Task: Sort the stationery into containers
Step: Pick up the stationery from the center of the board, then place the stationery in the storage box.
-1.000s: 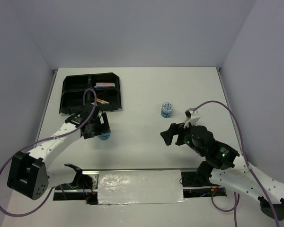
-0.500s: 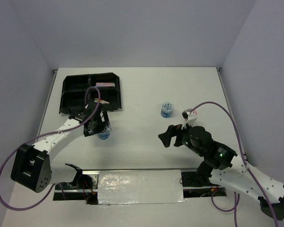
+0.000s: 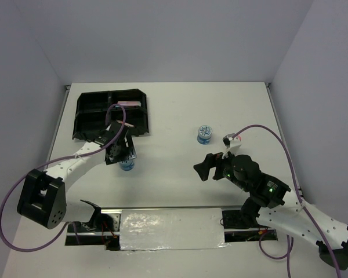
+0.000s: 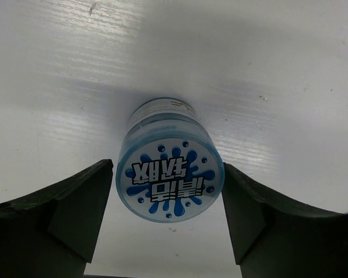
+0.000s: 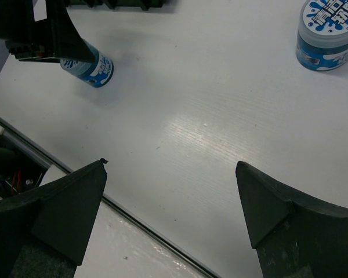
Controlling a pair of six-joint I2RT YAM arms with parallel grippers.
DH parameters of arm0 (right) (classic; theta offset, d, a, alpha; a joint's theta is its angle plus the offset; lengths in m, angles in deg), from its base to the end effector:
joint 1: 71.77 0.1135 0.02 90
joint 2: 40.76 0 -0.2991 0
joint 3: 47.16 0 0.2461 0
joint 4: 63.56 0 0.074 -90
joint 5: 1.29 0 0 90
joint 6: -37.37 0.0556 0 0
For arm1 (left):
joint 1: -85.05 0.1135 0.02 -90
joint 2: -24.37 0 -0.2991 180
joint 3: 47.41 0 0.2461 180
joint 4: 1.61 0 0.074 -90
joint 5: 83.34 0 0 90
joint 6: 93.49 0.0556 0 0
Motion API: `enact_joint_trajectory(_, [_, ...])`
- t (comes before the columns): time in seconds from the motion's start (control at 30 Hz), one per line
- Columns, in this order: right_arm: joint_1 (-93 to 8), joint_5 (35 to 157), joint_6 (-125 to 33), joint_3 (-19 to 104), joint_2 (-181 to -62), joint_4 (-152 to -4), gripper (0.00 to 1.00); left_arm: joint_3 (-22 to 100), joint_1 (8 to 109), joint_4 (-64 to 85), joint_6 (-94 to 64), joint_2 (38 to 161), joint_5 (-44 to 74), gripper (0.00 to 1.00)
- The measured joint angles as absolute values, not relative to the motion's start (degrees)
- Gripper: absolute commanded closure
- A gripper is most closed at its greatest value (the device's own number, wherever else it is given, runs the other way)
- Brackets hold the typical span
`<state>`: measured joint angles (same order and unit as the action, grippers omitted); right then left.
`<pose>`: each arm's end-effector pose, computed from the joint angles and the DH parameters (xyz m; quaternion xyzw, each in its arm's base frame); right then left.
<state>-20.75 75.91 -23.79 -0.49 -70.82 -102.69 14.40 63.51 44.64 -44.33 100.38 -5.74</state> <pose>0.0822 0.0820 0.2846 -0.0982 0.8229 0.2832 0.4828 0.2365 -0.0805 0.2317 -0.1883 0.9431 -0.0420 0.2710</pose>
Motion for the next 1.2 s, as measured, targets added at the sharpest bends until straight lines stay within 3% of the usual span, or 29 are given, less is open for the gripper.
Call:
enact_joint_trajectory(0.1, [-20.75,75.89,-23.86,-0.49,-70.65,-102.69,0.00,14.40,63.47,44.45,-44.39,100.35,-5.96,0.35])
enact_joint_trajectory(0.13, [-20.75,75.89,-23.95,-0.49,-70.49,-102.69,0.00,14.43,63.45,44.47,-44.20,100.27,-6.11,0.50])
enact_joint_trajectory(0.2, [-20.75,75.89,-24.01,-0.49,-70.36,-102.56,0.00,14.43,63.42,44.49,-44.22,100.27,-6.18,0.67])
enact_joint_trajectory(0.27, [-20.75,75.89,-24.03,-0.49,-70.40,-102.47,0.00,14.49,63.40,44.60,-44.24,100.27,-6.31,1.00])
enact_joint_trajectory(0.57, [-20.75,75.91,-24.34,-0.49,-70.58,-101.16,0.00,23.69,63.45,52.45,-44.57,100.25,-9.48,1.00])
enact_joint_trajectory(0.8, [-20.75,75.91,-24.95,-0.60,-70.56,-100.90,0.00,47.15,71.16,55.96,-45.70,102.67,-17.00,1.00])
enact_joint_trajectory(1.0, [-20.75,75.94,-25.30,-1.28,-70.38,-100.81,0.00,58.32,83.75,50.96,-45.75,116.53,-16.98,1.00])
enact_joint_trajectory(1.2, [-20.68,76.24,-25.54,-1.69,-70.40,-100.79,0.00,68.00,85.33,44.88,-43.87,133.51,-14.46,1.00])
